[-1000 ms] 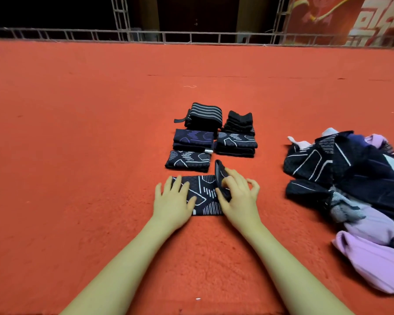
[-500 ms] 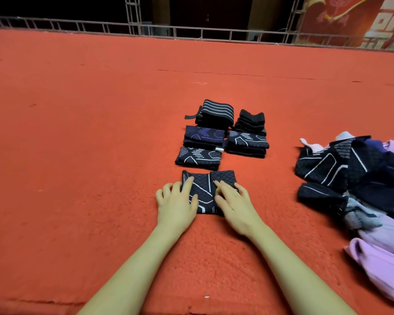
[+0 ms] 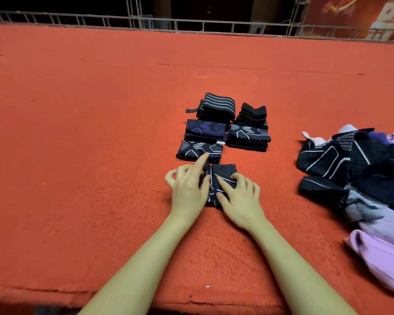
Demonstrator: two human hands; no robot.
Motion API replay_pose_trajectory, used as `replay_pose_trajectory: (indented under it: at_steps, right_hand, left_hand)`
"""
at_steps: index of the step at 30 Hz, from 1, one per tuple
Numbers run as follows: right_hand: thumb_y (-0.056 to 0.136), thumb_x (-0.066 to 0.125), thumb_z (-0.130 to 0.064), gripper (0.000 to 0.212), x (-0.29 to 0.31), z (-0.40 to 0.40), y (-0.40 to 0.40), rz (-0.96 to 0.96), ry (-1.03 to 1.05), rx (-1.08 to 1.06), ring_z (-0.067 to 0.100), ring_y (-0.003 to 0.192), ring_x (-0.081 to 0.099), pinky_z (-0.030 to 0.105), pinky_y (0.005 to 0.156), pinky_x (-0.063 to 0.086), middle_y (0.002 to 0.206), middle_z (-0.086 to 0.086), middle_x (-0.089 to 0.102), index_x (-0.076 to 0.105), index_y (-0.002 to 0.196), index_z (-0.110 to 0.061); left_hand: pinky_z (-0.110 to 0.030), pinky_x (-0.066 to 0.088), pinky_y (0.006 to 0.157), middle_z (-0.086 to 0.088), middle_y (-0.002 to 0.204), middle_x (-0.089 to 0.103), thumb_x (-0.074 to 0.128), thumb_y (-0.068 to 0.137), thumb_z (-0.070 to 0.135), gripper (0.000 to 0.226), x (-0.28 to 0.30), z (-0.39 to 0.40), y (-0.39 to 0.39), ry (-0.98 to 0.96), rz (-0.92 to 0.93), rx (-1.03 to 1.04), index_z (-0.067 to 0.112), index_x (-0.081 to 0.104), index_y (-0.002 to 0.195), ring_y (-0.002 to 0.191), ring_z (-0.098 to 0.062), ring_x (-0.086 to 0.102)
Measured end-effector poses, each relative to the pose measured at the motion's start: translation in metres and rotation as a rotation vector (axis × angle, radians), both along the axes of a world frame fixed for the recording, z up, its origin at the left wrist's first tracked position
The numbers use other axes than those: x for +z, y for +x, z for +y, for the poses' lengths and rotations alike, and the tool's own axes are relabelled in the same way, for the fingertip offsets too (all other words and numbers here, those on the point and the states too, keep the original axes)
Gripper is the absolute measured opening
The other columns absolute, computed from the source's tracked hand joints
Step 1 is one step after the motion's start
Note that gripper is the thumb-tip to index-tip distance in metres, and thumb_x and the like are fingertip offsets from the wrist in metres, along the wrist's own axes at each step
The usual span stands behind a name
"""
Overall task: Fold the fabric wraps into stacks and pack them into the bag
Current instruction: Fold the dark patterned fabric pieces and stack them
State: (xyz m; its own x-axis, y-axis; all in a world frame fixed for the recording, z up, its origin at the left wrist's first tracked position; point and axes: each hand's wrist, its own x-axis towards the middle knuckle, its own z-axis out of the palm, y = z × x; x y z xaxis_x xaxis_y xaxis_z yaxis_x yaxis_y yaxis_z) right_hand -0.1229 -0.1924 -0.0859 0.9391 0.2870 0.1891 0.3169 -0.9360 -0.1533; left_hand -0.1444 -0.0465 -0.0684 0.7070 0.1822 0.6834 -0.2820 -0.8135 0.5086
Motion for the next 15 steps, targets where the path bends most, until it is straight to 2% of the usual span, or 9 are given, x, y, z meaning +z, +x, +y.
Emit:
replay_pose_trajectory:
  at_steps: [3,5,6,8,10,12,15]
  right_hand:
    - [0.078,0.001,-0.059,0.080,0.002,-0.002,0.003,0.062,0.359,-0.090,0.017,0.125,0.034,0.029,0.101,0.008,0.133,-0.003,0.044,0.030,0.146,-0.029]
    - [0.082,0.006,-0.056,0.077,0.002,-0.005,0.002,0.038,0.597,-0.144,0.016,0.124,0.038,0.026,0.100,0.010,0.131,-0.003,0.049,0.030,0.147,-0.023]
    - [0.082,0.006,-0.057,0.078,0.002,-0.007,0.001,0.004,0.664,-0.171,0.016,0.124,0.038,0.025,0.100,0.010,0.133,-0.002,0.048,0.031,0.146,-0.022]
    - [0.078,0.005,-0.061,0.083,0.003,-0.009,-0.002,-0.041,0.739,-0.221,0.017,0.126,0.034,0.027,0.102,0.011,0.138,-0.001,0.042,0.037,0.144,-0.021]
    - [0.076,0.006,-0.062,0.085,0.005,-0.010,-0.002,-0.065,0.744,-0.254,0.019,0.125,0.034,0.029,0.102,0.013,0.137,0.001,0.041,0.046,0.138,-0.019]
    - [0.078,0.012,-0.060,0.080,0.004,-0.010,-0.003,-0.092,0.705,-0.270,0.020,0.123,0.035,0.030,0.101,0.014,0.135,0.003,0.043,0.052,0.133,-0.016]
    - [0.084,0.030,-0.049,0.062,0.001,-0.010,-0.004,-0.097,0.606,-0.278,0.024,0.125,0.036,0.034,0.103,0.016,0.135,0.006,0.044,0.056,0.127,-0.013]
  left_hand:
    - [-0.028,0.038,0.090,0.012,0.090,0.061,0.060,0.085,0.028,0.051,0.012,-0.019,0.005,-0.239,0.109,-0.265,0.034,0.044,0.133,0.087,-0.008,0.058]
    - [-0.019,0.042,0.091,0.002,0.107,0.063,0.056,0.092,0.024,0.046,0.014,-0.030,0.008,-0.353,0.302,-0.477,0.024,0.045,0.137,0.095,-0.009,0.060]
    - [-0.020,0.042,0.095,-0.002,0.116,0.060,0.050,0.096,0.025,0.042,0.013,-0.033,0.010,-0.315,0.363,-0.516,0.016,0.047,0.136,0.102,-0.012,0.059]
    - [-0.030,0.041,0.102,-0.008,0.125,0.054,0.042,0.096,0.022,0.039,0.006,-0.033,0.015,-0.205,0.343,-0.490,0.004,0.054,0.129,0.112,-0.021,0.056]
    - [-0.027,0.035,0.105,-0.013,0.128,0.051,0.047,0.095,0.010,0.032,0.002,-0.028,0.022,-0.117,0.333,-0.442,-0.002,0.057,0.123,0.118,-0.027,0.052]
    - [-0.024,0.024,0.109,-0.013,0.142,0.041,0.049,0.096,0.008,0.038,0.005,-0.022,0.028,0.017,0.442,-0.438,0.001,0.050,0.134,0.130,-0.028,0.040]
    - [-0.033,0.007,0.115,0.005,0.160,0.010,0.037,0.101,0.031,0.053,0.001,-0.016,0.034,0.427,0.689,-0.367,0.023,0.022,0.151,0.146,-0.019,0.007]
